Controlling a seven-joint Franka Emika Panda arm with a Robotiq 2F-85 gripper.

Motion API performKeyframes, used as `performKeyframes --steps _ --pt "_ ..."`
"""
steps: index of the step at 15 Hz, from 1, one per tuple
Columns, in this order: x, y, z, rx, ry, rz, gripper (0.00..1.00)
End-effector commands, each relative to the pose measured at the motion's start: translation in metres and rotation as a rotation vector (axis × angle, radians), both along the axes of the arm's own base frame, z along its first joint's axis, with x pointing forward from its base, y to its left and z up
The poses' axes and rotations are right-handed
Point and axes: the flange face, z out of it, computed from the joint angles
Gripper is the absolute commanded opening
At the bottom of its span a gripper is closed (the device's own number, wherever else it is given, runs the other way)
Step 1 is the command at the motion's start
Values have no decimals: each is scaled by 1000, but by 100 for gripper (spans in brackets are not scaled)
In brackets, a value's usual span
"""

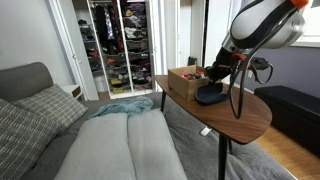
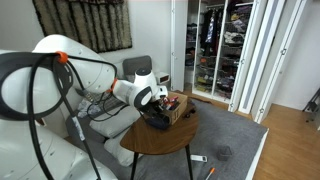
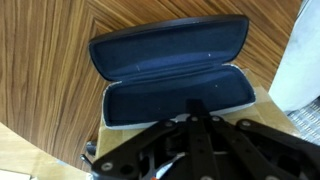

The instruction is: Close the white case

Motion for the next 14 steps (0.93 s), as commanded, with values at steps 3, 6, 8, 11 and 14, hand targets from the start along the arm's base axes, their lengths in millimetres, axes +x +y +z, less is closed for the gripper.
performKeyframes --steps 3,6,8,11,14 --pt "8 0 -3 5 12 11 0" --pt "8 -2 -2 5 14 6 0" --pt "7 -2 -1 5 14 4 0" --pt "4 -3 2 6 13 1 0" --pt "-1 -3 9 13 1 -1 0"
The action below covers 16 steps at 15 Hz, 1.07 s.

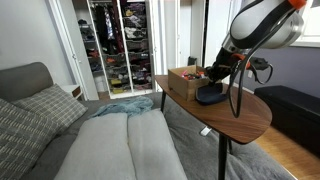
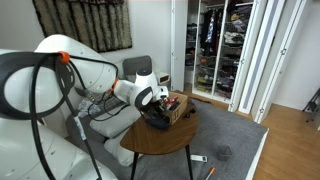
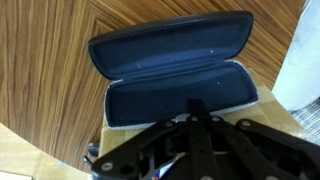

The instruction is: Close the white case

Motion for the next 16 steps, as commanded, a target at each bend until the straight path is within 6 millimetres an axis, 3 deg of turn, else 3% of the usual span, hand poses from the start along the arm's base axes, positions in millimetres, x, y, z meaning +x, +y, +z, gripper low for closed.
performKeyframes --steps 1,7,11,16 --pt "-6 -1 13 11 -5 1 0" --pt "-35 -5 19 52 147 -20 0" --pt "-46 -11 -2 113 325 4 0" --pt "-38 -25 -27 120 334 -15 0"
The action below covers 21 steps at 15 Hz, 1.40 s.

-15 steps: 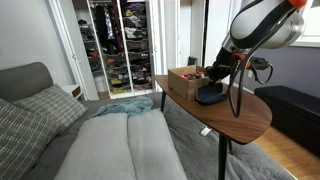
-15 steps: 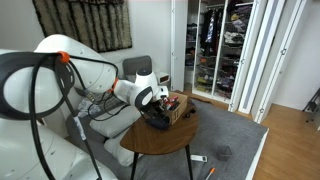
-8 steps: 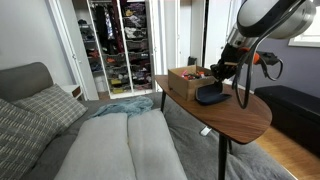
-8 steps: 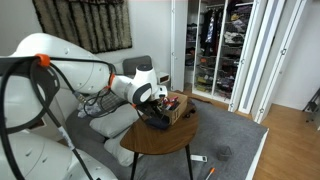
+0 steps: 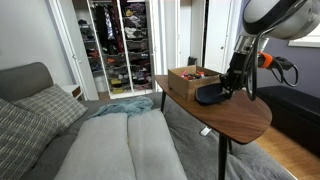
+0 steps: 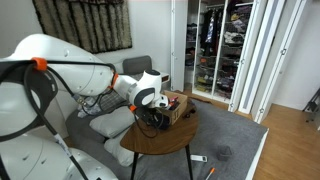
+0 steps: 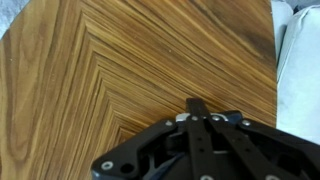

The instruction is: Close the white case

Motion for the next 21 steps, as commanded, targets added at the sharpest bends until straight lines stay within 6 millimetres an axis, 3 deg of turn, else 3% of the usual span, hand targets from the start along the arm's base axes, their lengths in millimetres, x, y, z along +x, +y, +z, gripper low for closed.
performKeyframes --steps 1,12,21 --pt "7 -5 -16 24 -4 -7 0" --pt "32 -7 -51 30 -72 -34 0" --pt "30 -2 -46 36 -70 -10 0"
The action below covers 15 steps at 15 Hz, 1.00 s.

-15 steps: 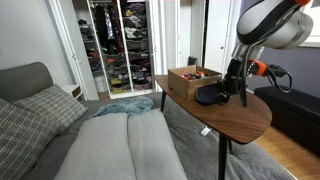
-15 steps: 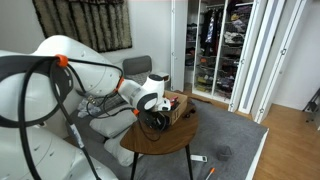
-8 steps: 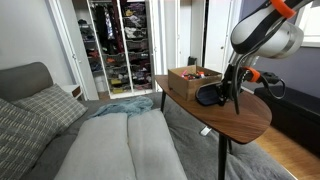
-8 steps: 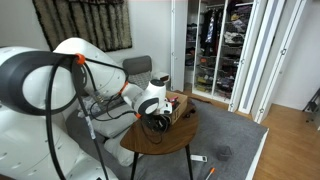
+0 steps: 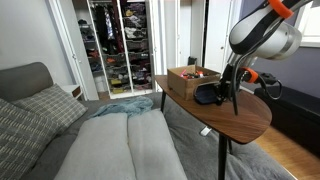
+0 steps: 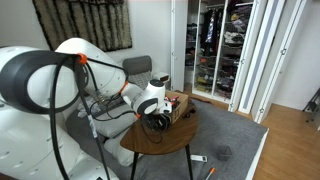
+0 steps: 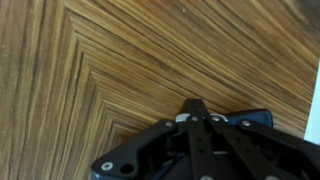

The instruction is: Close the white case

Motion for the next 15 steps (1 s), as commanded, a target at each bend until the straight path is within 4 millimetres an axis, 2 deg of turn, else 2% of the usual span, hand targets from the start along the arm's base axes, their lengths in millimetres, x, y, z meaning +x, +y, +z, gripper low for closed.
performKeyframes --steps 1,4,8,12,15 --pt "-3 0 5 4 20 9 0" --pt "-13 -2 12 -19 60 12 0" --pt "-19 0 38 -58 33 31 0" --pt "-7 9 71 -56 -126 53 0" --pt "2 12 86 -75 -235 82 0"
